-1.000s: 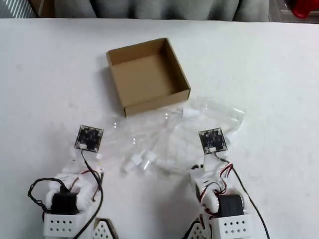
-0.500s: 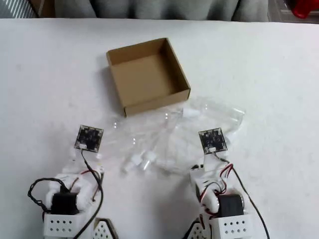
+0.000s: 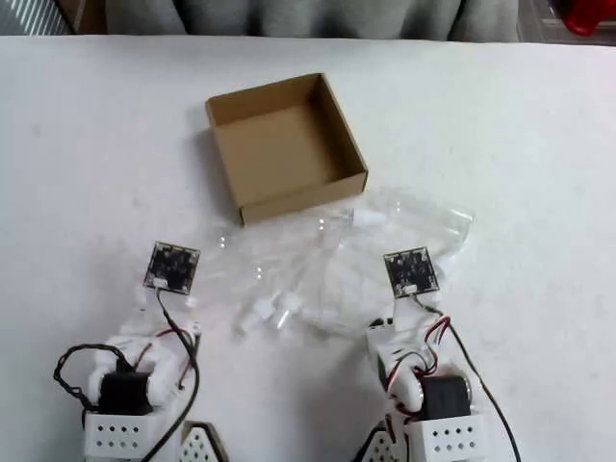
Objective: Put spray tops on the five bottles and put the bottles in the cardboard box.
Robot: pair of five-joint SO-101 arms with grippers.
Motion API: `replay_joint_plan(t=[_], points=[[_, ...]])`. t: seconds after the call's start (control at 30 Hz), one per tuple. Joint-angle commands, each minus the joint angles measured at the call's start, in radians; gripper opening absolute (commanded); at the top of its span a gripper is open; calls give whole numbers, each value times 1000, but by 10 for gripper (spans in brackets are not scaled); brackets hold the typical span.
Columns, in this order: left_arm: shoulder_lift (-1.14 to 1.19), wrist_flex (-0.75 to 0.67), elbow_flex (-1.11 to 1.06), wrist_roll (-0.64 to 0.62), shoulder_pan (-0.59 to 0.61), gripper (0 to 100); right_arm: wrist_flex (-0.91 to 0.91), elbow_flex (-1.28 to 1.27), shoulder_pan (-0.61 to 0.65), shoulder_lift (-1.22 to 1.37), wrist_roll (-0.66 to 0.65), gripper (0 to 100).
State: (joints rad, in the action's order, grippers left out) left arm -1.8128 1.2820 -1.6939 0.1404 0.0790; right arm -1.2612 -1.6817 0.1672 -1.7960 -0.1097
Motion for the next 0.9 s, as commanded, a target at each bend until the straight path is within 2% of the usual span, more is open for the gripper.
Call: replay_joint_plan(t=[0.0,0.47,0.57,0.63,0.77,0.8,0.87], points=[[-10,5,2,3,-1,20,-5,-9,-1,-5,-9,17],[-10,5,2,3,1,20,-5,-9,-10,-5,-9,21],[-12,-44,5,5,7,20,-5,-3,-13,-7,-9,21],[-12,-103,9,5,10,20,2,0,-45,-8,-9,21],[-12,-121,75,8,54,20,8,17,-154,-8,-11,22],[-12,-121,91,25,61,21,8,17,-166,-8,-11,22],[-12,-123,106,135,61,28,8,18,-171,-8,-11,22]])
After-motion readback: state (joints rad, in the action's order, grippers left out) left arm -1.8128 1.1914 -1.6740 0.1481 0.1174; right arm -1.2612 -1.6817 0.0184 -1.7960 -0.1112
